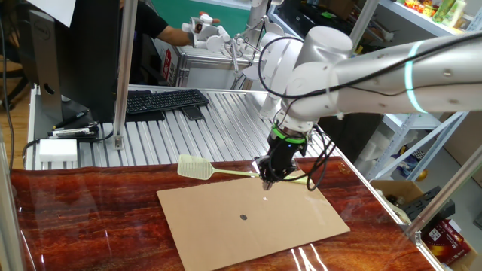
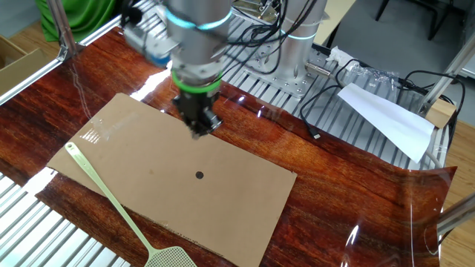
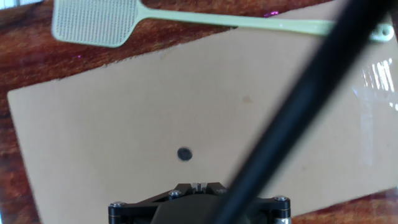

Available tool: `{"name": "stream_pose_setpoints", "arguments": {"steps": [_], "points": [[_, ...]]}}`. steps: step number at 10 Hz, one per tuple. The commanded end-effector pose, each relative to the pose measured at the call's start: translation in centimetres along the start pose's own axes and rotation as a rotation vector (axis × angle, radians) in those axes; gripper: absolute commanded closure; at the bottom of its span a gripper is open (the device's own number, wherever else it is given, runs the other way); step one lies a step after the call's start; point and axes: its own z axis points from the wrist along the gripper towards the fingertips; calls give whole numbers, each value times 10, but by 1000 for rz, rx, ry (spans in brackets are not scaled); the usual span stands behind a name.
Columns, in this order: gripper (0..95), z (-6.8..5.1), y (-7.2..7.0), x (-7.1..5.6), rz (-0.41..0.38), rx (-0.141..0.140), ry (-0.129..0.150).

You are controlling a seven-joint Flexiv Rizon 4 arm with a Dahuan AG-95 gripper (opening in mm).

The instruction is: Swat with a flyswatter

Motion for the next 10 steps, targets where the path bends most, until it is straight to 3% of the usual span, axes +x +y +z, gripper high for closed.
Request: {"name": "stream_pose_setpoints", "arguments": {"steps": [1, 4, 8, 10], "points": [[950, 2, -4, -13, 3, 0, 4], [950, 9, -13, -39, 42, 40, 13], [950, 16, -32, -75, 43, 47, 46], [950, 33, -38, -75, 57, 43, 29]]}}
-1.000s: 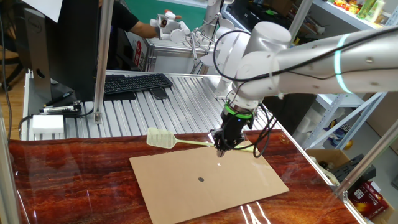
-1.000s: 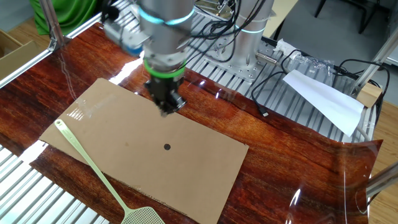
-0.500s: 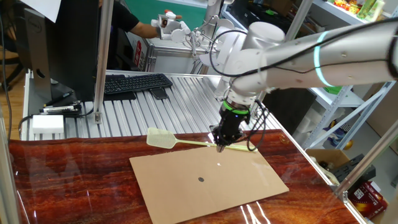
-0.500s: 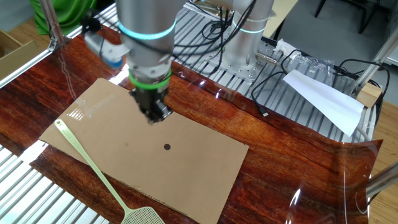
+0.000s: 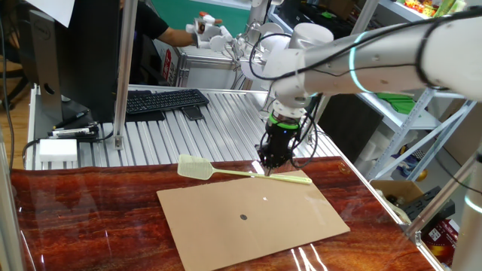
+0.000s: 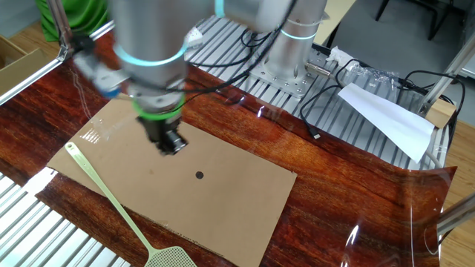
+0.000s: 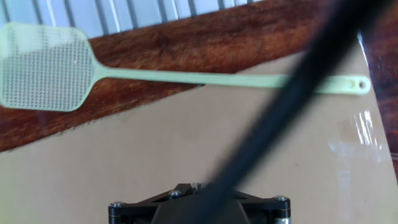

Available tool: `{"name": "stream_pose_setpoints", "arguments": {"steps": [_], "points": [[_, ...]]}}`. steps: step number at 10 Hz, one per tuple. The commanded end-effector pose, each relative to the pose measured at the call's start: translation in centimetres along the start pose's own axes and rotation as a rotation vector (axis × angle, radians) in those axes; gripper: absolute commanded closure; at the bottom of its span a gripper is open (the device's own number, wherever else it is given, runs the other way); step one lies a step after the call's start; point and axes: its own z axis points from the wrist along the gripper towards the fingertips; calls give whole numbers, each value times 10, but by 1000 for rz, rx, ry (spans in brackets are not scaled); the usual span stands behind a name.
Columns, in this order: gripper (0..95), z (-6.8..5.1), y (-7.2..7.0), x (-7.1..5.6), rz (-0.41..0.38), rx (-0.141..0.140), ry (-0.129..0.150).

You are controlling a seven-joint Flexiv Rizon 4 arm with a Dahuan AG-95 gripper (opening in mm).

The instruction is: Swat with a flyswatter

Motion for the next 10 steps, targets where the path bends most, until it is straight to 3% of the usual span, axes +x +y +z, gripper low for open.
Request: {"name": "stream_pose_setpoints", "arguments": {"steps": [1, 3, 5, 7, 9, 10], "points": [[950, 20, -3, 5, 42, 0, -52], [950, 38, -8, 9, 100, 8, -55], [950, 38, -12, 8, 147, -33, -23], [950, 38, -13, 9, 148, -40, -25], [950, 38, -13, 9, 155, -27, -39], [950, 38, -13, 9, 160, -29, -29]]}}
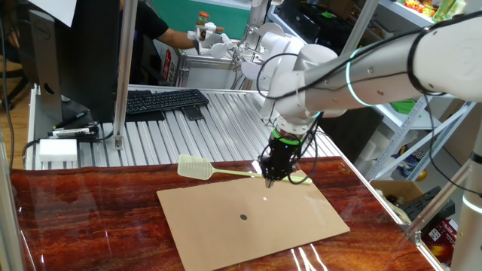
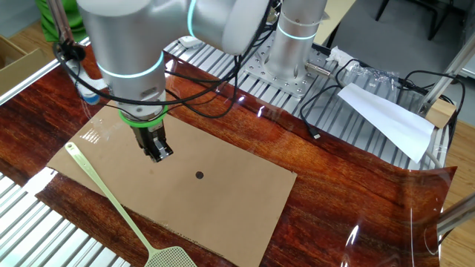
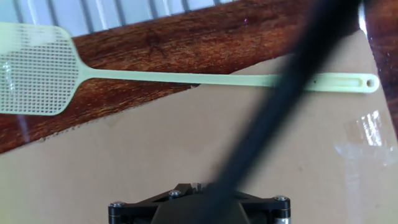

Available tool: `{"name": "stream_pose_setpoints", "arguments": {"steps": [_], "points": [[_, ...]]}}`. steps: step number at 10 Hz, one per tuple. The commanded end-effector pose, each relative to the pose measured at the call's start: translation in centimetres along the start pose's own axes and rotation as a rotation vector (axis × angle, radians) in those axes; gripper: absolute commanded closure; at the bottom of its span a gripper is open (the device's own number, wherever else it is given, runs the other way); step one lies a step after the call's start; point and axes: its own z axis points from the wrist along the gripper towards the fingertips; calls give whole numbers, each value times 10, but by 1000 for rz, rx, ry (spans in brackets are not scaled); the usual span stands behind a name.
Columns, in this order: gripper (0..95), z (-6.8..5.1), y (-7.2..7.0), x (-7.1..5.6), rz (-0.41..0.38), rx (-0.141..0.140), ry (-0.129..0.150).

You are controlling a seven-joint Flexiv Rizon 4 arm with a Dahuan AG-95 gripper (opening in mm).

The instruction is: Swat with a flyswatter

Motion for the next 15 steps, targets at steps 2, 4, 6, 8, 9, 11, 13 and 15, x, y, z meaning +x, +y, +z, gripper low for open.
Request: {"name": "stream_pose_setpoints", "arguments": {"steps": [2, 4, 6, 8, 9, 11, 13, 15], "points": [[950, -1, 0, 1, 31, 13, -6], [950, -1, 0, 1, 61, -5, 15], [950, -1, 0, 1, 95, -6, 7], [950, -1, 0, 1, 88, -19, -14], [950, -1, 0, 1, 40, -32, -39], [950, -1, 0, 1, 17, -48, -33], [950, -1, 0, 1, 6, -44, -26], [950, -1, 0, 1, -20, -34, -29]]}}
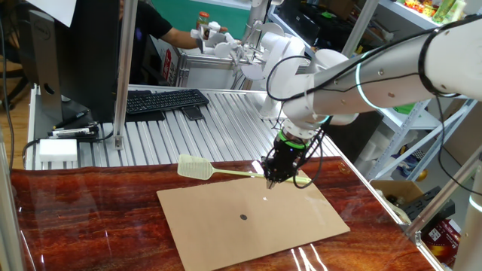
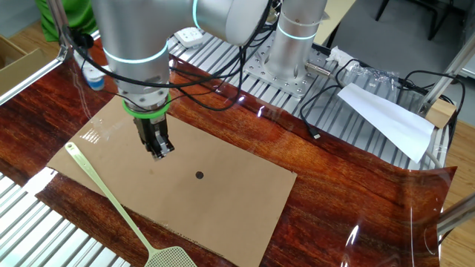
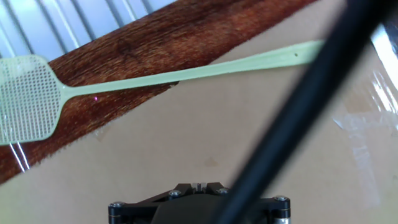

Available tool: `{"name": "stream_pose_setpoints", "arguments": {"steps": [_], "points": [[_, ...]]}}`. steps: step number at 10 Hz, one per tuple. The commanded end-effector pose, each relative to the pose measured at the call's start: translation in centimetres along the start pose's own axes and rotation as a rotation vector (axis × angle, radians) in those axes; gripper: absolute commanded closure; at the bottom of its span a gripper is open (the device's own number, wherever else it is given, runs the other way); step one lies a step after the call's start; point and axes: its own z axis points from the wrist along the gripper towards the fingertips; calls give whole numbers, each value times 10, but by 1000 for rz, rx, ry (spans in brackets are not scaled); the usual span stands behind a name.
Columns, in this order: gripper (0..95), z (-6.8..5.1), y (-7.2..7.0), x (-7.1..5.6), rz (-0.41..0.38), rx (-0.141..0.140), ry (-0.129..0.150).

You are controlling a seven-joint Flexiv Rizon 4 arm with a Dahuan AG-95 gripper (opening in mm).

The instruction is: Swat with a flyswatter

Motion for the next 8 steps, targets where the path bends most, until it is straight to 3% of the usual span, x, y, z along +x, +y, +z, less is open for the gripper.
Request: {"name": "stream_pose_setpoints", "arguments": {"steps": [1, 3, 7, 8], "points": [[950, 1, 0, -1, -20, 14, 2], [950, 1, 0, -1, 6, 22, -5], [950, 1, 0, -1, -25, 14, -16], [950, 1, 0, -1, -37, 23, -19]]}}
